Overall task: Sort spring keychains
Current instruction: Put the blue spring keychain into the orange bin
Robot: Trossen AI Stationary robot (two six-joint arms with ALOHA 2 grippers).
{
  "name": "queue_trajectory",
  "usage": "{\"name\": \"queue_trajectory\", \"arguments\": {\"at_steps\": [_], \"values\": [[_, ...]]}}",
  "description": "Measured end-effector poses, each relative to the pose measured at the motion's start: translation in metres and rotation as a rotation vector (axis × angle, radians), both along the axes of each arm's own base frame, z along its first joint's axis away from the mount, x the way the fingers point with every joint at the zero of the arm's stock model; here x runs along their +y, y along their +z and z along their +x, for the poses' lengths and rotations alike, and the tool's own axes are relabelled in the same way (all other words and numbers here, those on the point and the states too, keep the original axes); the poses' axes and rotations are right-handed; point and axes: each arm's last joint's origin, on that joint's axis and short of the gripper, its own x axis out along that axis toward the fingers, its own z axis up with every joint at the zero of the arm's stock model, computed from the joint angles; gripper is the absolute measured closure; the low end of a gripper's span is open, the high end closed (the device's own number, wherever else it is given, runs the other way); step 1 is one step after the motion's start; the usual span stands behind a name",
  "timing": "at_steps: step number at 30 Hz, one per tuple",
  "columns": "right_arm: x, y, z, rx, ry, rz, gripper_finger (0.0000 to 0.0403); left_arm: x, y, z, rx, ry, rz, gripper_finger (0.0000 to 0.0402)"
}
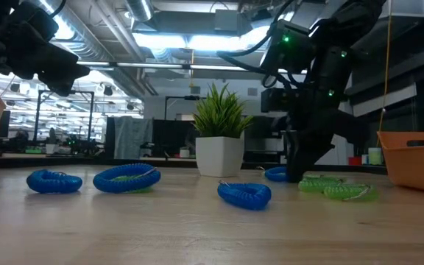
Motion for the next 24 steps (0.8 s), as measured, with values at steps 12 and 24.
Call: {"name": "queue_trajectory", "arguments": {"at_steps": [12, 24], "values": [[0.007, 0.004, 0.002, -0.043, 0.085, -0.022, 0.0391, 0.0, 0.0, 0.0, 0.001, 0.0, 0.0, 0.0253], [0.027, 0.046, -0.012, -0.161, 0.154, -0.019, 0.0393, 0.0, 0.0, 0.0, 0.0, 0.0, 0.0, 0.0253]]}}
